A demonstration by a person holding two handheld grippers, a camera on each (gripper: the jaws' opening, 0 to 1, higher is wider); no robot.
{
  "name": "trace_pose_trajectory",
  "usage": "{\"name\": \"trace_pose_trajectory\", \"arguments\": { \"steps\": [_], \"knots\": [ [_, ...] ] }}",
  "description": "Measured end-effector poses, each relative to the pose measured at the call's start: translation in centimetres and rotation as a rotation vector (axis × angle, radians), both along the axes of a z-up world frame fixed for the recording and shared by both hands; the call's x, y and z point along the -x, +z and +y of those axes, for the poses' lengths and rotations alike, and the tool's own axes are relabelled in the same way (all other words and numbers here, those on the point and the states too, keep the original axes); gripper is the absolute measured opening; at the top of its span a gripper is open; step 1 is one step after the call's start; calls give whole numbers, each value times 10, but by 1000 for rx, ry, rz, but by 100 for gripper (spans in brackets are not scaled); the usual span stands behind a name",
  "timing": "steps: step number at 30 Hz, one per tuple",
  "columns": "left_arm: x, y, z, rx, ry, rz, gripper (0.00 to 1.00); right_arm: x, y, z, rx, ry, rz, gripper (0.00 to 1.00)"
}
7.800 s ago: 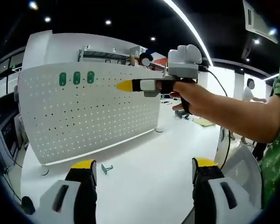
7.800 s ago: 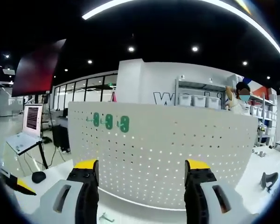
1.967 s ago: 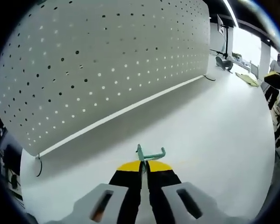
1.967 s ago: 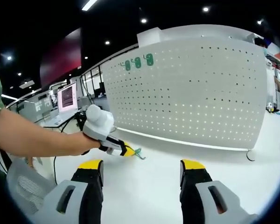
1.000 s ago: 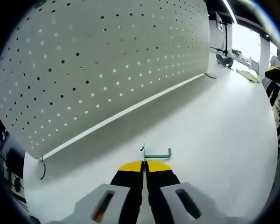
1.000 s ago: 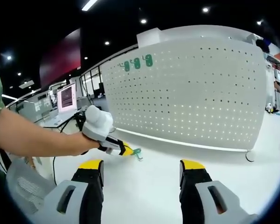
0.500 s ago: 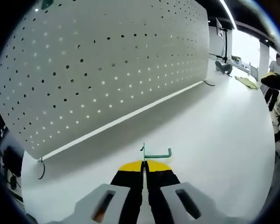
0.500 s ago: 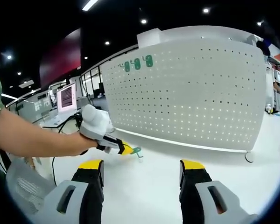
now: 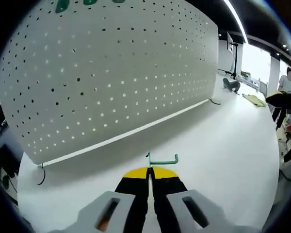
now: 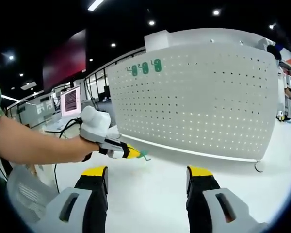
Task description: Insert the hook assembly into the mounting plate slot until the hook locks in place.
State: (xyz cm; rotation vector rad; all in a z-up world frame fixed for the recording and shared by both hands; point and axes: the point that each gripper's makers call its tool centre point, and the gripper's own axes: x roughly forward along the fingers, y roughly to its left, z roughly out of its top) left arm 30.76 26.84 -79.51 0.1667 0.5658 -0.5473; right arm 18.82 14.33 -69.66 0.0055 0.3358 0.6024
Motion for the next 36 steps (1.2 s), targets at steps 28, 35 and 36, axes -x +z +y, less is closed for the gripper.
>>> {"name": "trace_pose_trajectory", "arguments": {
  "steps": [28, 35, 36],
  "knots": [
    [22, 87, -13, 203, 8, -157, 2, -4, 51, 13, -14, 31, -69, 65],
    [32, 105, -17, 250, 0, -186, 2, -1, 62, 11, -21, 22, -84, 64],
    [34, 108, -18, 260, -3, -191, 2, -1, 63, 11, -22, 20, -85, 64]
  ]
}}
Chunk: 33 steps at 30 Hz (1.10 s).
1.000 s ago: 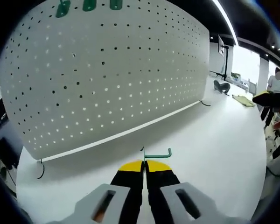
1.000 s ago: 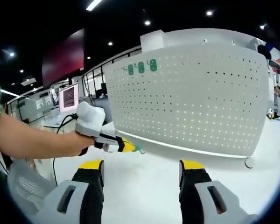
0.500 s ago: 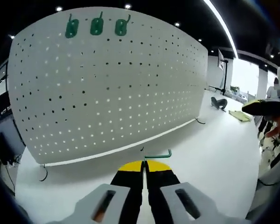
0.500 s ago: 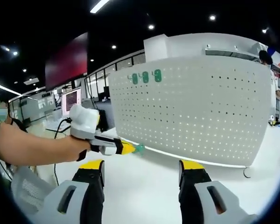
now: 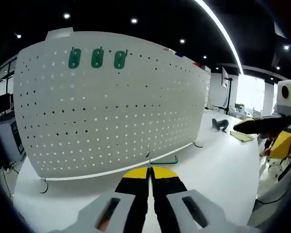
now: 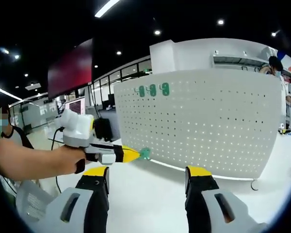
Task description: Insert the hook assembly into the mounting plate slot until the hook locks in place.
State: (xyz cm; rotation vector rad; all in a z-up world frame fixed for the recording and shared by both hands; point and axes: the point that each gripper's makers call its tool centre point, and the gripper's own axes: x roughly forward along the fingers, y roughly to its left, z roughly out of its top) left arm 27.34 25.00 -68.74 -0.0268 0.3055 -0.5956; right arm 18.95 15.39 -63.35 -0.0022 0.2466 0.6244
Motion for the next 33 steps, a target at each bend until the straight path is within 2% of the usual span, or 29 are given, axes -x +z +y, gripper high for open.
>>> {"name": "trace_pose_trajectory", "arguments": {
  "steps": [7, 17, 33],
  "knots": [
    [14, 9, -4, 21, -22, -19, 2, 4, 5, 2, -19, -1, 3, 62],
    [33, 17, -11, 103, -39, -24, 2, 4, 8, 7, -44, -4, 23, 56],
    [43, 30, -16, 229, -39, -30, 2, -5, 9, 17, -68, -12, 56, 47]
  ]
}}
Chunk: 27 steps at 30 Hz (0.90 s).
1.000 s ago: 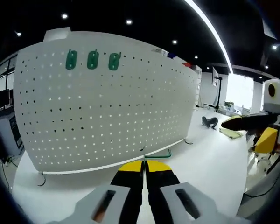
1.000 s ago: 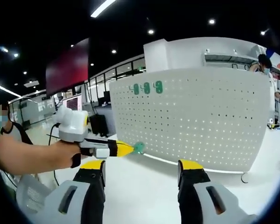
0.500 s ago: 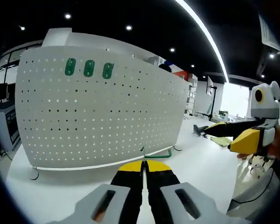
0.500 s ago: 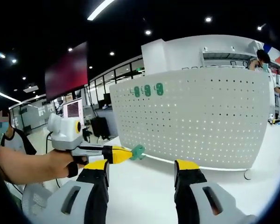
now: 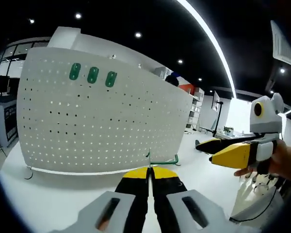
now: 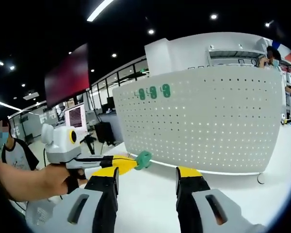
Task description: Insert the hook assembly into the mounting plate slot until the hook locks in place.
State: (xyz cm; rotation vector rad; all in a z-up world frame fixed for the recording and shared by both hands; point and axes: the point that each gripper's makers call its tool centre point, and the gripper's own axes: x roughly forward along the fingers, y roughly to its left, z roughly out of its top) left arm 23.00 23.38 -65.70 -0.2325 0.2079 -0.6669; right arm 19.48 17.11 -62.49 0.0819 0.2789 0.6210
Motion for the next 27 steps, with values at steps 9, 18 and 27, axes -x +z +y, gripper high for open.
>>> {"name": "trace_pose_trajectory", "arguments": {
  "steps": [9, 18, 27],
  "knots": [
    [7, 10, -5, 54, -12, -8, 2, -7, 3, 6, -49, -10, 20, 44],
    [12, 23, -13, 126, -20, -25, 2, -11, 5, 7, -124, -19, 53, 40],
    [16, 31, -21, 147, -46, -59, 2, -12, 10, 11, -185, -7, 85, 31]
  ]
}}
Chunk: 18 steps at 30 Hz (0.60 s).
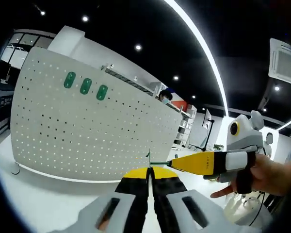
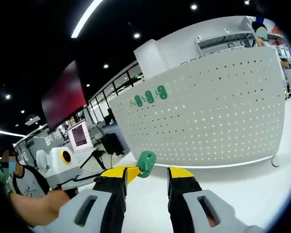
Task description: Insert the hook assembly into the mounting plate slot until the hook locks in place.
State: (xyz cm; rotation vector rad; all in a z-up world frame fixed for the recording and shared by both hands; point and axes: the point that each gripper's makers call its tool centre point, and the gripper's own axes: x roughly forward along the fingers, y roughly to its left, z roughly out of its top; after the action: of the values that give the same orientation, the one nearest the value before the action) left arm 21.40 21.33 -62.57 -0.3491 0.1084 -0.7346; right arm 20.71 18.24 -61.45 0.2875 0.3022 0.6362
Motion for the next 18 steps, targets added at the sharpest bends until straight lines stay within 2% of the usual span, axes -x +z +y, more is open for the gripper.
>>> {"name": "trace_pose_trajectory", "arguments": {
  "steps": [13, 18],
  "knots": [
    [4, 6, -4, 3, -15, -29, 2, -1, 3, 6, -49, 15, 33, 19],
    [5, 7, -5, 4, -17, -33, 2, -2, 2, 6, -54, 14, 40, 17]
  ]
}}
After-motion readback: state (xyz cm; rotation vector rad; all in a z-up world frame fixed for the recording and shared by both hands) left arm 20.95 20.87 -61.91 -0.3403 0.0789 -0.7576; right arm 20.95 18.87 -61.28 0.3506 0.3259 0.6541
